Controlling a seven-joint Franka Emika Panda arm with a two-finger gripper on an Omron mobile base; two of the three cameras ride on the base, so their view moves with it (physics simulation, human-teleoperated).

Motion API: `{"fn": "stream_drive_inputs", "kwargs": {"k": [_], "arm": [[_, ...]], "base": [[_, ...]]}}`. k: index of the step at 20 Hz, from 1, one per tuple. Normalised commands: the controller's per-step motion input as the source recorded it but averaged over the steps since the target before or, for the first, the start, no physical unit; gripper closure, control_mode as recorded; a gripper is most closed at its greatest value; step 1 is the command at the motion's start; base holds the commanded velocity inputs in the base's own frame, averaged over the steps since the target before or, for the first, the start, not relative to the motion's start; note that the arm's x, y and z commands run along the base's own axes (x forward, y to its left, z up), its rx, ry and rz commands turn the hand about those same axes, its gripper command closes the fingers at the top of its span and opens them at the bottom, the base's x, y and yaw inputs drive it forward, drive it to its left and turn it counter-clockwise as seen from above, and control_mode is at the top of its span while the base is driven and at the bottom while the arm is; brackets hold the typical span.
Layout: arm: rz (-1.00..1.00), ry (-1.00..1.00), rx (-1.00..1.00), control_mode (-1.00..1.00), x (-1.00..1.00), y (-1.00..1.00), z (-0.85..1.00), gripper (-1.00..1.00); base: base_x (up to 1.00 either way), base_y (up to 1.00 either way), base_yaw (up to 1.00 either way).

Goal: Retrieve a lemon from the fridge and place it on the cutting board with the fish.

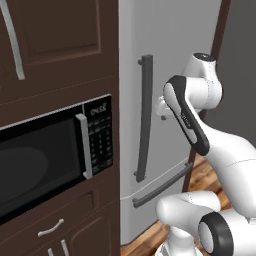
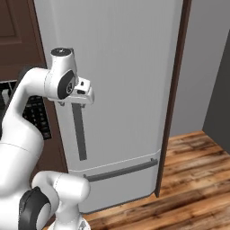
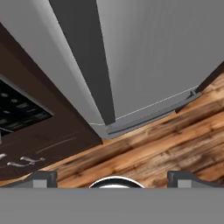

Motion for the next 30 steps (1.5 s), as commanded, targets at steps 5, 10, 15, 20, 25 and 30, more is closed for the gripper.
{"fn": "stream_drive_inputs", "kwargs": {"k": [5,10,15,20,25,30], "arm": [[0.00,0.00,0.00,1.00,0.00,0.00,0.00,-1.00],[0.00,0.00,0.00,-1.00,0.00,0.00,0.00,-1.00],[0.08,-0.20,0.00,-1.00,0.37,0.13,-0.16,-1.00],[0.33,-0.29,0.00,-1.00,0.62,0.04,-0.15,-1.00],[0.14,-0.04,0.00,-1.00,0.51,0.12,-0.02,-1.00],[-0.03,-0.01,0.00,-1.00,0.37,0.24,0.00,-1.00]], "base": [[0.00,0.14,0.00],[0.02,0.00,0.00],[0.00,0.00,0.00],[0.00,0.00,0.00],[0.00,0.00,0.00],[0.00,0.00,0.00]]}}
